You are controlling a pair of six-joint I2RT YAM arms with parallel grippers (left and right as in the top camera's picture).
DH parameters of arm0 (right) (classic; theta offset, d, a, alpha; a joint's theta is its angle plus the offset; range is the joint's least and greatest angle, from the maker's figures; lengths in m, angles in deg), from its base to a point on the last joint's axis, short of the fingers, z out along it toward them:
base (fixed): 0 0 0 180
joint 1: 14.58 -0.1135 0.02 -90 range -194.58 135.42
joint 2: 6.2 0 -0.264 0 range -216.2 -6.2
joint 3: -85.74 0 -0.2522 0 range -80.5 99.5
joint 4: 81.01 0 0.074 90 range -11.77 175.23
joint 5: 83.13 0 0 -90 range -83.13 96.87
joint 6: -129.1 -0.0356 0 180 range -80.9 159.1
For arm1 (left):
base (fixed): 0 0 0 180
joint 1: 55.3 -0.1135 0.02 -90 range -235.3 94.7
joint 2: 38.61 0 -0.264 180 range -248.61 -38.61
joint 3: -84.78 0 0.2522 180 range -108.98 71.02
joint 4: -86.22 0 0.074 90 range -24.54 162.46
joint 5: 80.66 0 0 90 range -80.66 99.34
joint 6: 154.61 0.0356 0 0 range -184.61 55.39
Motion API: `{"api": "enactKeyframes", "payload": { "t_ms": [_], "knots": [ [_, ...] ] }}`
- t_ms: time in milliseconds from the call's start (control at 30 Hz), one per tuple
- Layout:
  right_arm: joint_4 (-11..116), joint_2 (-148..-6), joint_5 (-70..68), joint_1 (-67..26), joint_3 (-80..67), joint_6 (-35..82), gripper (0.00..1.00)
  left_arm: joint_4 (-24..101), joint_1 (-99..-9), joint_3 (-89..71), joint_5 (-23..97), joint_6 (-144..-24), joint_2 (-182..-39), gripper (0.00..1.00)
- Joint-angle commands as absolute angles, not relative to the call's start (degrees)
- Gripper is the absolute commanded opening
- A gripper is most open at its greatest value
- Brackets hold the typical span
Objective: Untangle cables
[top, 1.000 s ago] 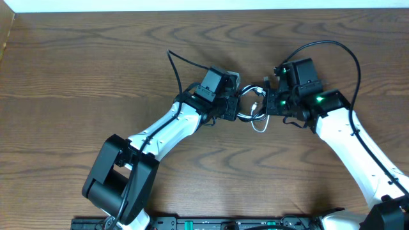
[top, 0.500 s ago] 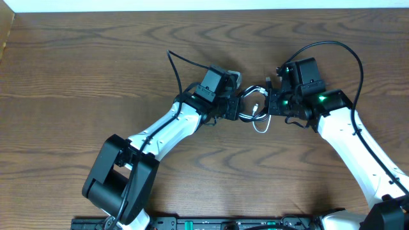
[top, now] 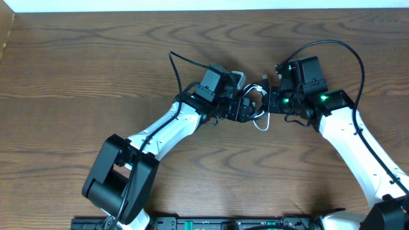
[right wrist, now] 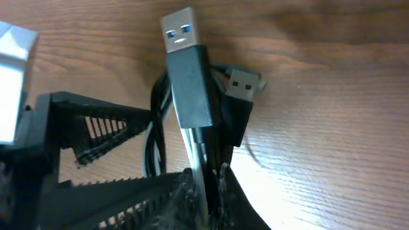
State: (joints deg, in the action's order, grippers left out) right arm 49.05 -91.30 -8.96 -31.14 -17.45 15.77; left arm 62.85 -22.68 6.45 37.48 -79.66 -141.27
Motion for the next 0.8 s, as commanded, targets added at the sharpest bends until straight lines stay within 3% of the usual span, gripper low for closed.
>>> {"api": "enactKeyframes", "payload": {
  "t_ms": [0, 67, 467, 767],
  "knots": [
    [49.49, -89.66, -13.22, -31.0, -16.43, 16.73, 0.01, 63.2, -22.48, 7.04, 39.84, -78.85, -141.79, 0.43],
    [49.57, -89.66, -13.38, -31.0, -16.43, 16.73, 0.01, 63.2, -22.48, 7.04, 39.84, -78.85, -141.79, 0.08],
    [49.62, -89.66, -12.42, -31.0, -16.43, 16.95, 0.01, 64.89, -22.55, 7.04, 39.78, -78.5, -141.79, 0.08],
    [44.66, -89.66, 0.63, -31.0, -16.43, 15.36, 0.01, 63.71, -26.74, 7.04, 42.14, -78.04, -141.05, 0.08]
  ]
}}
